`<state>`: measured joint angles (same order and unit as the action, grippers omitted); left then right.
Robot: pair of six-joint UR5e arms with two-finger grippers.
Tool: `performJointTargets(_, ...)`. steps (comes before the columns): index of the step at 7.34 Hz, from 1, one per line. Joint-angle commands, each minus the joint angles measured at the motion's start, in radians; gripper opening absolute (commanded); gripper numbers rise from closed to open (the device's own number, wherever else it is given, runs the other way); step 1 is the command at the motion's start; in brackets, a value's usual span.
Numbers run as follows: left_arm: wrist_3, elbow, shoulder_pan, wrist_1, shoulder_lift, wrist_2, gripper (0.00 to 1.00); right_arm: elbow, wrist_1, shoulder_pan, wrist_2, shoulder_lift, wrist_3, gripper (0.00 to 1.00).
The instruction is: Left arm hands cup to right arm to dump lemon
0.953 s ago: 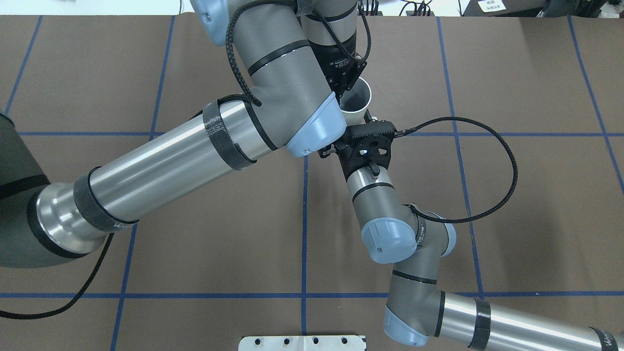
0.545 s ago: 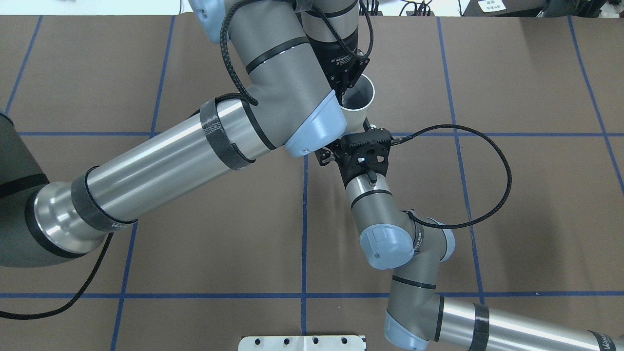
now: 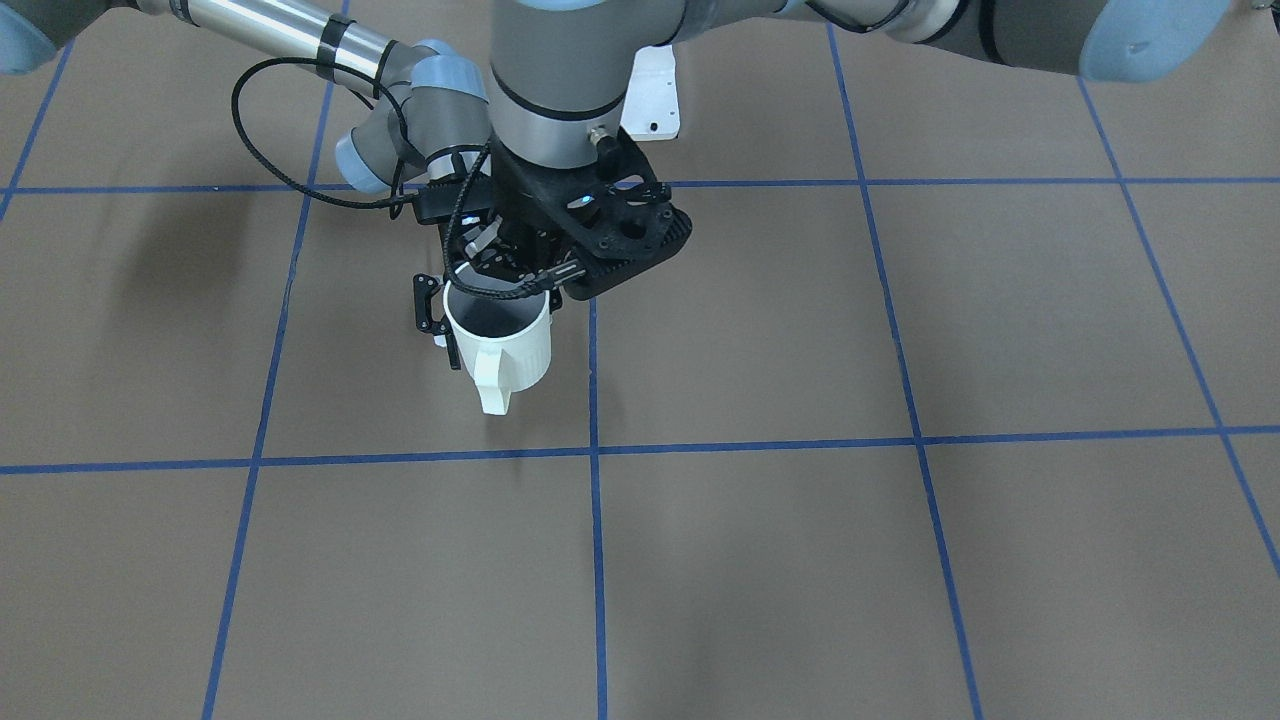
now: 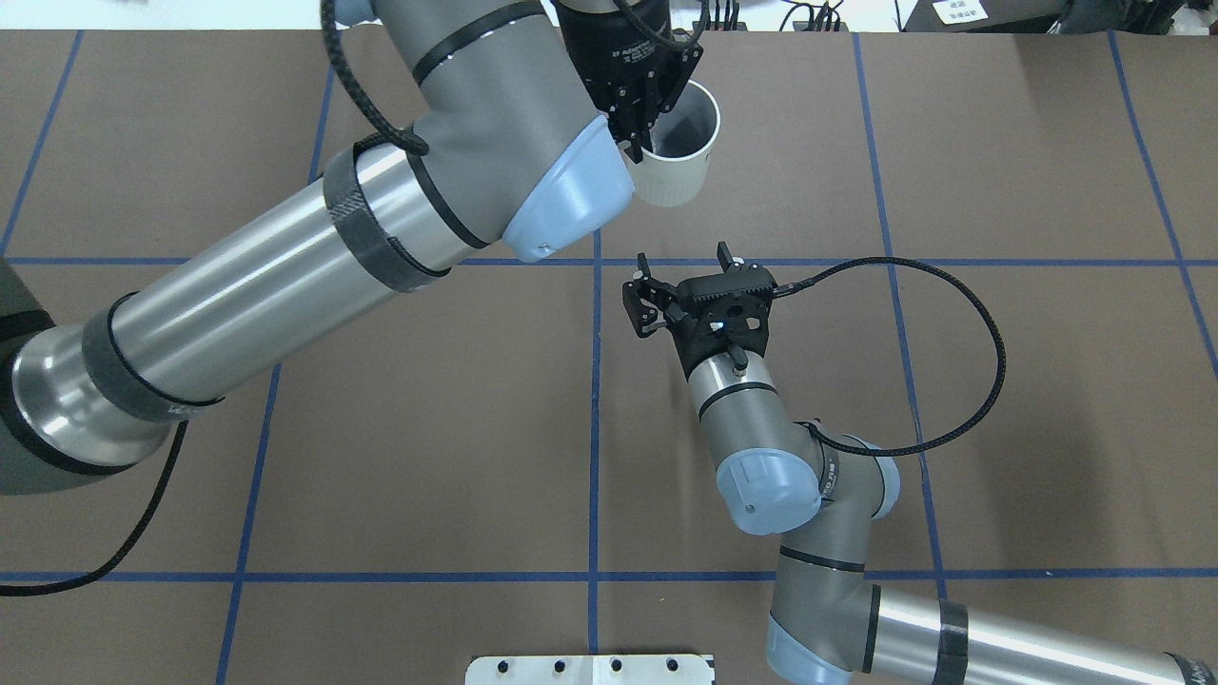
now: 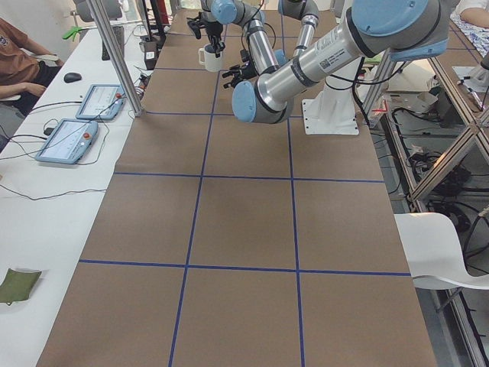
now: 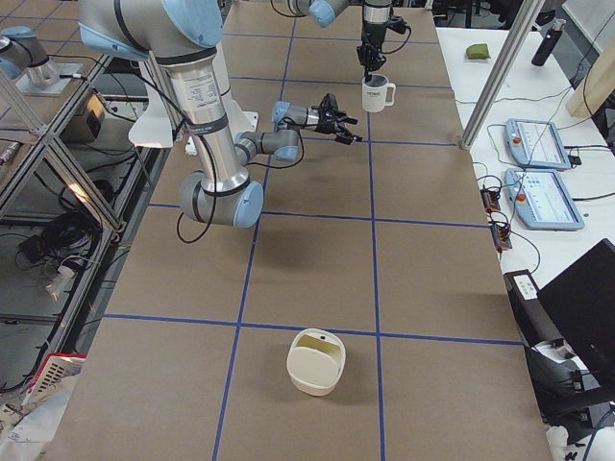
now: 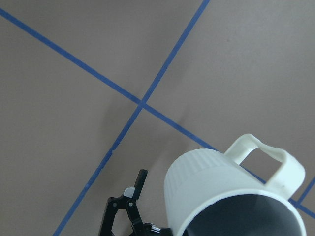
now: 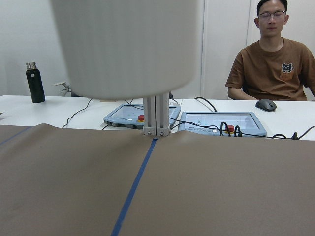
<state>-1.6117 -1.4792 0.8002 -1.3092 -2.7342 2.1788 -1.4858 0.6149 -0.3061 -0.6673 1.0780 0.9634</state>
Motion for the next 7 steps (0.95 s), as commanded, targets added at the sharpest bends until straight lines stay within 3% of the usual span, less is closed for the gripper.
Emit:
performJointTargets(1, 0.129, -0.208, 0.02, 0.034, 0.185, 0.007, 0.0, -0.002, -0.095, -0.031, -0.033, 0.077, -0.002, 1.0)
performJointTargets(3, 0.325, -0.427, 0.059, 0.034, 0.467, 0.006, 0.0, -0.004, -0.096, -0.082, -0.078, 0.117, -0.002, 1.0)
performJointTargets(4, 0.428, -0.503, 0.066, 0.031, 0.595, -0.005, 0.0, -0.004, -0.096, -0.125, -0.159, 0.122, -0.002, 1.0)
performJointTargets(7, 0.787, -0.561, 0.157, -0.058, 0.906, -0.002, 0.0, -0.013, -0.096, -0.322, -0.522, 0.172, -0.009, 1.0)
